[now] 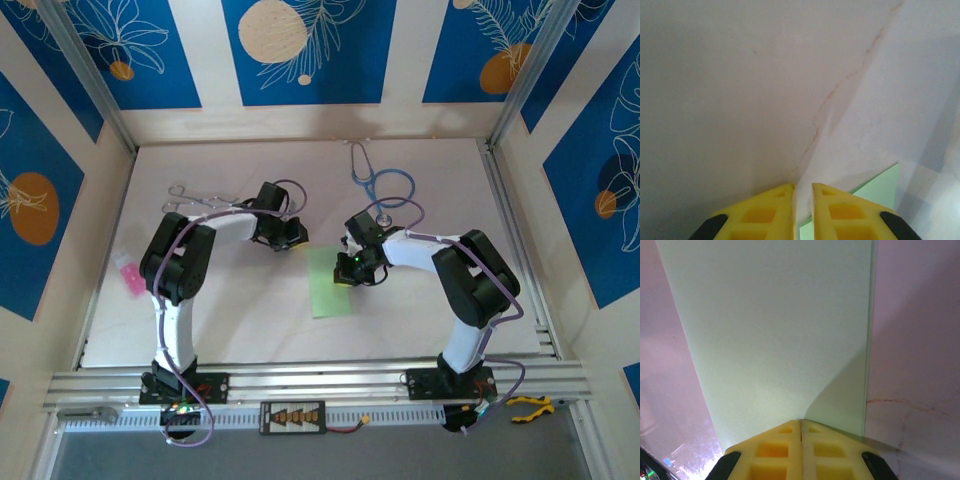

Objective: Fold a paper plane with a square sheet of paper (pick it up from the middle)
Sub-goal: First fold the square sheet of paper in half at the center of the table.

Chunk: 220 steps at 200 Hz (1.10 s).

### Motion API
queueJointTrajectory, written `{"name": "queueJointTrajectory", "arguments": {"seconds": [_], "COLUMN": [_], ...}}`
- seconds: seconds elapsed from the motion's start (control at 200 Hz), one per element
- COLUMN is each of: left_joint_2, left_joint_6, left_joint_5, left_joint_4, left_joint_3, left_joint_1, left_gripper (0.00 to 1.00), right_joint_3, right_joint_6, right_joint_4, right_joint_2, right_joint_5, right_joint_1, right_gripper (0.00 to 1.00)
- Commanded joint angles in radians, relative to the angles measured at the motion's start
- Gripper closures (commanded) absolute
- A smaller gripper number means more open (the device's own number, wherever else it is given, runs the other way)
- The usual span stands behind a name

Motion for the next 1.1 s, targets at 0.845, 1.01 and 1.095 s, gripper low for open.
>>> {"name": "queueJointTrajectory", "arguments": {"seconds": [0.845,1.01,1.095], "left_joint_2": [0.003,0.014,0.015], "left_joint_6": [0.044,0.042,0.041], "left_joint_5": [0.125,0.117,0.117], "left_joint_4": [0.123,0.147,0.148], "left_joint_3": [-0.098,-0.094,-0.079], "left_joint_1": [-0.046,-0.011,0.004], "left_gripper": [0.83,0.81,0.79], "right_joint_3": [-0.042,-0.045,-0.044], "right_joint_6": [-0.016,-0.015,-0.015], "right_joint_4": [-0.122,-0.119,-0.119], "right_joint_2": [0.058,0.058,0.058], "right_joint_5": [0.062,0.063,0.06], "right_joint_1": [0.007,0.008,0.007], "right_gripper": [1.0,1.0,1.0]}}
